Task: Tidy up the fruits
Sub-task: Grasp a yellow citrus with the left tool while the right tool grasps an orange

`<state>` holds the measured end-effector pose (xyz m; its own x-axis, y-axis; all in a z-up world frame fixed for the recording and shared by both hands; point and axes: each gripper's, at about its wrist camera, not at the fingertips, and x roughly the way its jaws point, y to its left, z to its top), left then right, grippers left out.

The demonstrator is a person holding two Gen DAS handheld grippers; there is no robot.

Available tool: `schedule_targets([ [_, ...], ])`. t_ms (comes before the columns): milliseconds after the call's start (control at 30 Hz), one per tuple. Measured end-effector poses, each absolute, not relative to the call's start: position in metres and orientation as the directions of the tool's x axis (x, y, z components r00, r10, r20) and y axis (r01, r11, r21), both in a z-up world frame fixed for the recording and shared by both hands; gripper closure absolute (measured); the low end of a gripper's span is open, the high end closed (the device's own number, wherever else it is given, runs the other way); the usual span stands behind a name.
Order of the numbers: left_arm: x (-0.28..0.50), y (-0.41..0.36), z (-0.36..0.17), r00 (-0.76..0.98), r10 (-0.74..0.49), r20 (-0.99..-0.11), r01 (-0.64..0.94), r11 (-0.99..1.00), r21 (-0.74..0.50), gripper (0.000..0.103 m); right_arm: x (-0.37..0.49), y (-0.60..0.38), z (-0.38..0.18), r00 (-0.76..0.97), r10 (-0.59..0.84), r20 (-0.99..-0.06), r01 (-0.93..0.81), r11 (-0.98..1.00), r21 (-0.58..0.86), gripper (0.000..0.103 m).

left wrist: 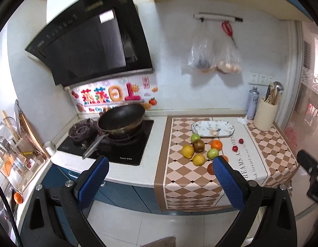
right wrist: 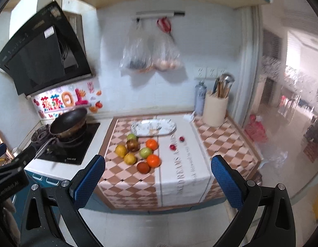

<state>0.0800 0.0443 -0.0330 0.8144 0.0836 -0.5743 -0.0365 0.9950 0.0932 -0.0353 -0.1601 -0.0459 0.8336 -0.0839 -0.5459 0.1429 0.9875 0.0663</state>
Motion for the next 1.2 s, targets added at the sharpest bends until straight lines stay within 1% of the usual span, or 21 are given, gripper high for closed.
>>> schedule_targets([
  [67, 0.102, 0.047, -0.042, 0.803, 0.077, -0.592, -0.033, 0.996, 0.085, 0.0, -0.011, -0.159, -0.06, 0.811, -0.045, -0.583, 0.121, 0.988, 0.092, 0.0],
  [200, 0.149, 0.046, -0.07, 0.756, 0.106, -0.646, -0.054, 0.994, 0.099, 0.0, 0.047, -0.164, -0.099, 0.751, 0.001, -0.661, 0.108, 0.986, 0.124, 0.0],
  [367, 0.229, 0.039, -0.123, 0.629, 0.14, -0.765, -0.093, 0.99, 0.104, 0.0, 0.142, -0.188, -0.166, 0.647, 0.088, -0.757, 0.09, 0.978, 0.19, 0.0],
  [533, 0.315, 0.025, -0.178, 0.473, 0.19, -0.86, -0.12, 0.981, 0.15, 0.0, 0.242, -0.214, -0.234, 0.529, 0.187, -0.828, 0.084, 0.959, 0.27, 0.0],
  [600, 0.349, 0.02, -0.2, 0.392, 0.178, -0.903, -0.115, 0.983, 0.144, 0.0, 0.28, -0.223, -0.263, 0.47, 0.23, -0.852, 0.086, 0.949, 0.304, 0.0],
  [633, 0.371, 0.018, -0.216, 0.338, 0.154, -0.928, -0.111, 0.986, 0.123, 0.0, 0.299, -0.226, -0.276, 0.44, 0.254, -0.861, 0.086, 0.943, 0.322, 0.0],
  [733, 0.414, 0.016, -0.25, 0.233, 0.105, -0.967, -0.135, 0.988, 0.074, 0.0, 0.348, -0.233, -0.32, 0.338, 0.324, -0.884, 0.089, 0.924, 0.373, 0.0],
  [800, 0.44, 0.014, -0.273, 0.171, 0.073, -0.983, -0.151, 0.987, 0.047, 0.0, 0.367, -0.233, -0.341, 0.284, 0.343, -0.895, 0.095, 0.919, 0.383, 0.001],
  [867, 0.463, 0.009, -0.296, 0.118, 0.03, -0.993, -0.143, 0.99, 0.013, 0.007, 0.386, -0.232, -0.361, 0.22, 0.356, -0.908, 0.101, 0.917, 0.385, 0.002],
  [967, 0.485, 0.003, -0.325, 0.039, -0.006, -0.999, -0.107, 0.994, -0.01, 0.015, 0.401, -0.232, -0.381, 0.164, 0.375, -0.912, 0.119, 0.911, 0.396, 0.002],
  [1067, 0.5, -0.006, -0.346, -0.008, -0.02, -1.0, -0.055, 0.998, -0.019, 0.017, 0.408, -0.23, -0.395, 0.12, 0.375, -0.919, 0.127, 0.912, 0.389, 0.002],
  [1100, 0.502, -0.009, -0.353, -0.022, -0.021, -1.0, -0.038, 0.999, -0.021, 0.019, 0.41, -0.229, -0.399, 0.109, 0.376, -0.92, 0.13, 0.912, 0.388, 0.002],
  [1167, 0.506, -0.012, -0.36, -0.04, -0.05, -0.998, -0.019, 0.999, -0.05, 0.039, 0.412, -0.226, -0.404, 0.093, 0.376, -0.922, 0.137, 0.912, 0.386, 0.002],
  [1200, 0.508, -0.014, -0.363, -0.05, -0.081, -0.995, -0.011, 0.997, -0.081, 0.042, 0.412, -0.224, -0.405, 0.092, 0.369, -0.925, 0.137, 0.915, 0.379, 0.002],
])
